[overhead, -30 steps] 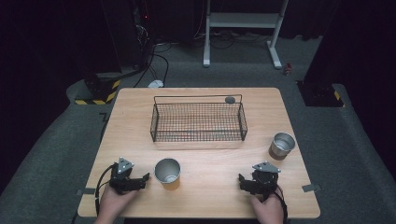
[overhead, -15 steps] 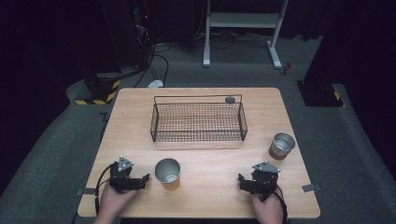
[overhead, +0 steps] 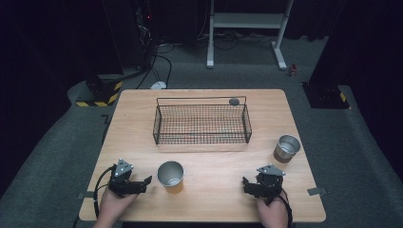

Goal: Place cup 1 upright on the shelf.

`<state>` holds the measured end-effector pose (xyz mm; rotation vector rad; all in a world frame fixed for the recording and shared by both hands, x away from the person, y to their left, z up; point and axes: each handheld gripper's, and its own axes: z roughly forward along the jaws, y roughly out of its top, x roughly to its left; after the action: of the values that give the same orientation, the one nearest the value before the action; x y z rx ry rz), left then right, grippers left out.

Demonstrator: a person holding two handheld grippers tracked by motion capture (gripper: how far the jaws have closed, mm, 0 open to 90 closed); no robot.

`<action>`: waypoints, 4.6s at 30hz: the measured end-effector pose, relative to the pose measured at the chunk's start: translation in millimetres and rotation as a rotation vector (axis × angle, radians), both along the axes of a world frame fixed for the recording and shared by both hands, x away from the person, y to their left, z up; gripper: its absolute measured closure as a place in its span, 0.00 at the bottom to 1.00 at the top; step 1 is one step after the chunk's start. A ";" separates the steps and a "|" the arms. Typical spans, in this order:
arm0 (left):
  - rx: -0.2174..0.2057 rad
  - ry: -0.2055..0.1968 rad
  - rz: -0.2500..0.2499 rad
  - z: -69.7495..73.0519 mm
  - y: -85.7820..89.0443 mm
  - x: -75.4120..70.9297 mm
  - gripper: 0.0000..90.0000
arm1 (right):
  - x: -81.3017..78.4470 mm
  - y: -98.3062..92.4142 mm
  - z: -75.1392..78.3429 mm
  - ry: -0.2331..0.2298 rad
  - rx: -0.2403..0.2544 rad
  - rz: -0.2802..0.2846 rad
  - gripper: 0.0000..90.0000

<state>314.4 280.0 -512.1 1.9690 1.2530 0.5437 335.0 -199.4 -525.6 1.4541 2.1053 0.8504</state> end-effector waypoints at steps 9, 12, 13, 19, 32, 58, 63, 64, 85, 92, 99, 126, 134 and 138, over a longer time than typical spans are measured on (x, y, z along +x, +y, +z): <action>-0.045 -0.079 -0.012 17.2 3.2 -8.8 0.06 | 0.0 0.0 0.0 0.000 0.000 0.000 0.09; -0.066 -0.095 -0.013 21.1 4.8 -11.0 0.06 | 0.0 0.0 0.0 0.000 0.000 0.000 0.09; -0.066 -0.095 -0.013 21.1 4.8 -11.0 0.06 | 0.0 0.0 0.0 0.000 0.000 0.000 0.09; -0.091 -0.130 -0.028 29.7 5.4 -15.9 0.06 | 0.1 0.1 0.0 0.000 0.000 0.000 0.09; -0.128 -0.202 -0.068 57.0 -2.3 -28.7 0.04 | 0.2 0.6 0.0 0.002 0.001 0.002 0.09; -0.184 -0.218 -0.194 75.9 -45.2 -36.9 0.00 | 0.2 0.6 0.0 0.002 0.001 0.002 0.09; -0.187 -0.223 -0.229 75.2 -56.1 -36.8 0.00 | 0.2 0.5 0.0 0.002 0.001 0.002 0.09; -0.187 -0.223 -0.229 75.2 -56.1 -36.8 0.00 | 0.2 0.5 0.0 0.002 0.001 0.002 0.09; -0.169 -0.197 -0.252 60.0 -79.5 -24.4 0.00 | 1.5 0.9 0.3 0.005 0.000 0.013 0.09; -0.170 -0.201 -0.270 55.1 -85.3 -23.6 0.00 | 1.4 0.9 0.3 0.005 0.000 0.012 0.09; -0.139 -0.198 -0.270 45.8 -91.7 -20.6 0.00 | 1.5 0.9 0.3 0.005 0.000 0.013 0.09; -0.175 -0.186 -0.271 27.4 -87.5 -19.2 0.01 | 1.4 0.9 0.2 0.005 0.000 0.013 0.09; -0.174 -0.228 -0.277 28.5 -86.8 -22.2 0.11 | 1.4 0.9 0.2 0.005 0.000 0.013 0.09; -0.171 -0.235 -0.274 27.6 -87.6 -23.1 0.12 | 1.4 0.9 0.2 0.005 0.000 0.013 0.09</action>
<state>291.3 192.5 -484.5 1.8342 0.8401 0.4950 336.5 -198.5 -525.4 1.4461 2.1204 0.8527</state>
